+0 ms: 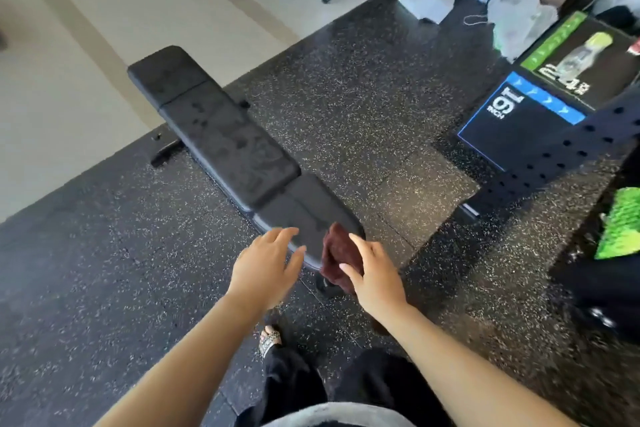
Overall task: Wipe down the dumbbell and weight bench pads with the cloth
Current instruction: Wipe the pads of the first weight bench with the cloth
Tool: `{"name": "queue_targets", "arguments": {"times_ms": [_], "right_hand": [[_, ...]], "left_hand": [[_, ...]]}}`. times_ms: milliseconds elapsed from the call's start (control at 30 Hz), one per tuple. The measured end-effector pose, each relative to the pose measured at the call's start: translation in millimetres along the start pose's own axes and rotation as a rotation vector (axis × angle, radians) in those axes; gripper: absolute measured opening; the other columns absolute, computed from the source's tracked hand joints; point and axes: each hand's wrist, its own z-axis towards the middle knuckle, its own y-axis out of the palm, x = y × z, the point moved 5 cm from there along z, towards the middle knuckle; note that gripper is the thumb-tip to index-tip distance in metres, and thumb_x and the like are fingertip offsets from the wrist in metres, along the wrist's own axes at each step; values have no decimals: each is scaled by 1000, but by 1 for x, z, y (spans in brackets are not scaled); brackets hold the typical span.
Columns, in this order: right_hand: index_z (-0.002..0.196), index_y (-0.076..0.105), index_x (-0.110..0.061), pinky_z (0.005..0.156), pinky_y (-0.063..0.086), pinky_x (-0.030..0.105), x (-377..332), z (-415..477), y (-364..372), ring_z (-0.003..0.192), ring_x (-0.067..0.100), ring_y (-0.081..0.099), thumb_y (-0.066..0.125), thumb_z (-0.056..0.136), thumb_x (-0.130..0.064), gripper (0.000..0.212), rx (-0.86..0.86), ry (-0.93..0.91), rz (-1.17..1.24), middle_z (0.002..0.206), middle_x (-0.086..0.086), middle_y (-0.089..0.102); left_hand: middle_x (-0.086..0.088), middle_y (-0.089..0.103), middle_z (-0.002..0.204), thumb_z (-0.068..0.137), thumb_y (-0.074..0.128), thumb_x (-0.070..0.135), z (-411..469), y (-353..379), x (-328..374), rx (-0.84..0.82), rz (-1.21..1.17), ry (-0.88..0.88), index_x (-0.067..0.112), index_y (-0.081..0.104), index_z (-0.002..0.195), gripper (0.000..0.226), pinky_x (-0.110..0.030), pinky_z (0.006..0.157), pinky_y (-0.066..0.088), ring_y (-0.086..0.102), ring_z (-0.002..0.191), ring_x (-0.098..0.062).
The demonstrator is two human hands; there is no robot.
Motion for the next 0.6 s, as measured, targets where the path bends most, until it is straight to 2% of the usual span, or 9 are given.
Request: {"name": "queue_targets", "arguments": {"times_ms": [200, 433, 600], "right_hand": [[144, 27, -32, 90, 47, 42, 6, 23, 14, 119, 23, 45, 48, 95, -41, 54, 98, 172, 92, 137, 1, 39], [145, 26, -30, 90, 47, 44, 51, 85, 43, 121, 24, 43, 47, 95, -41, 55, 137, 269, 144, 140, 2, 37], [146, 25, -32, 87, 49, 44, 88, 129, 74, 121, 27, 43, 47, 94, -43, 57, 198, 414, 117, 144, 1, 35]], "left_hand": [[5, 46, 138, 96, 31, 47, 50, 5, 5, -162, 66, 175, 25, 38, 138, 48, -35, 94, 44, 49, 119, -18], [8, 46, 135, 96, 34, 44, 117, 47, 5, -266, 149, 226, 27, 40, 136, 44, -32, 82, 44, 52, 111, -17], [9, 44, 138, 96, 34, 44, 177, 96, 1, -325, 171, 308, 28, 40, 135, 43, -34, 92, 41, 49, 118, -17]]}}
